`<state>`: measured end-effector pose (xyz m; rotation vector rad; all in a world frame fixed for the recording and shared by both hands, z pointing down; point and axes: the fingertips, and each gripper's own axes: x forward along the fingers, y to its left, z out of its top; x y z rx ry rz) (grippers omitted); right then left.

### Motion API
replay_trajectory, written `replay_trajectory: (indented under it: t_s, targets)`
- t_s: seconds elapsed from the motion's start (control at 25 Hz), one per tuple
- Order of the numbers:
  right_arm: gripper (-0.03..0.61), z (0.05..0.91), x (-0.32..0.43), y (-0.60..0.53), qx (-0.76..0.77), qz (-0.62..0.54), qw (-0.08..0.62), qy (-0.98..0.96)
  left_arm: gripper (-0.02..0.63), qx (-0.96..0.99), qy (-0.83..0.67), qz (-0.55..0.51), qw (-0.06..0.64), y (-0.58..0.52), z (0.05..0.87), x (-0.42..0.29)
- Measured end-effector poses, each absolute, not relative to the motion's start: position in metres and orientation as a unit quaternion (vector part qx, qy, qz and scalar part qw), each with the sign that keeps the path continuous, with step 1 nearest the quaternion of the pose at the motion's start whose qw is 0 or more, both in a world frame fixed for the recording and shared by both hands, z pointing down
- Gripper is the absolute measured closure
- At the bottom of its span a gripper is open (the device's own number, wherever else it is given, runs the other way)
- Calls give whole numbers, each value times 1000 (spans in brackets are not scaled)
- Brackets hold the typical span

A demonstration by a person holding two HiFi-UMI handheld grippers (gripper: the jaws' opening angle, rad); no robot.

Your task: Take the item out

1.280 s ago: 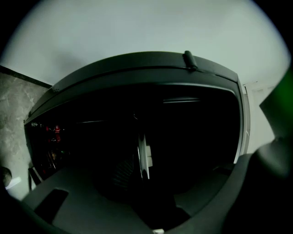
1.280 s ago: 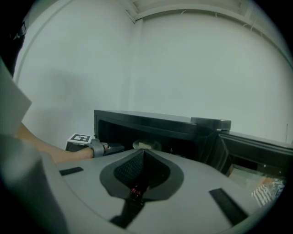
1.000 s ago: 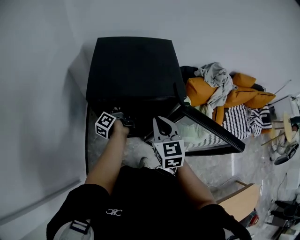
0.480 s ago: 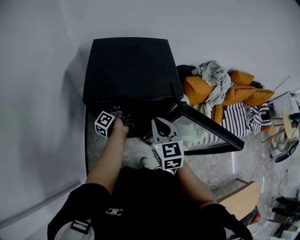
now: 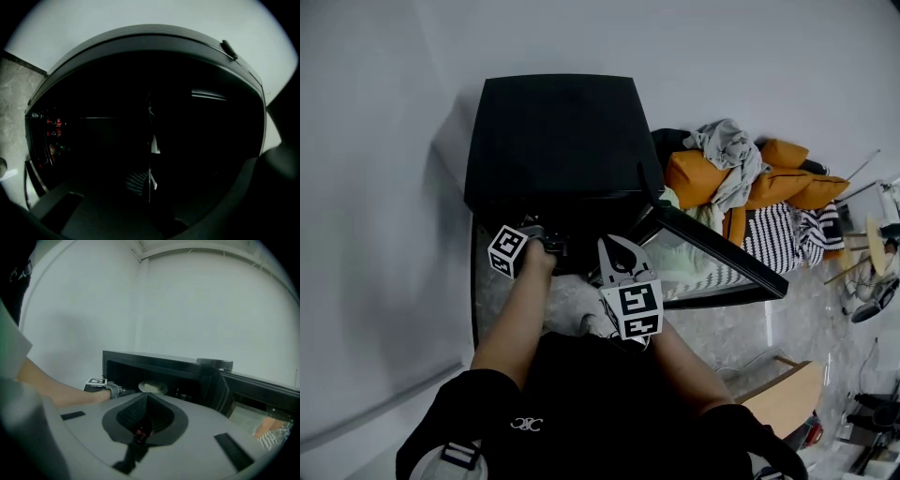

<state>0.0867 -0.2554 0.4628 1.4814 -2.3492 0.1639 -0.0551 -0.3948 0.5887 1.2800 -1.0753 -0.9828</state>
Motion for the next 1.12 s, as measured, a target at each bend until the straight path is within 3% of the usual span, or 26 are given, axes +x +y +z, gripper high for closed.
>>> replay_trajectory:
  t_s: [0.76, 0.96, 1.12]
  targets:
    - [574, 467, 64, -255, 489, 39, 191, -850, 586, 543, -445, -405, 586, -349, 591, -55]
    - [575, 484, 60, -275, 455, -7, 251, -855, 586, 546, -442, -401, 587, -343, 594, -54]
    - [574, 499, 48, -297, 410, -127, 332, -840, 586, 541, -441, -400, 594, -343, 594, -54]
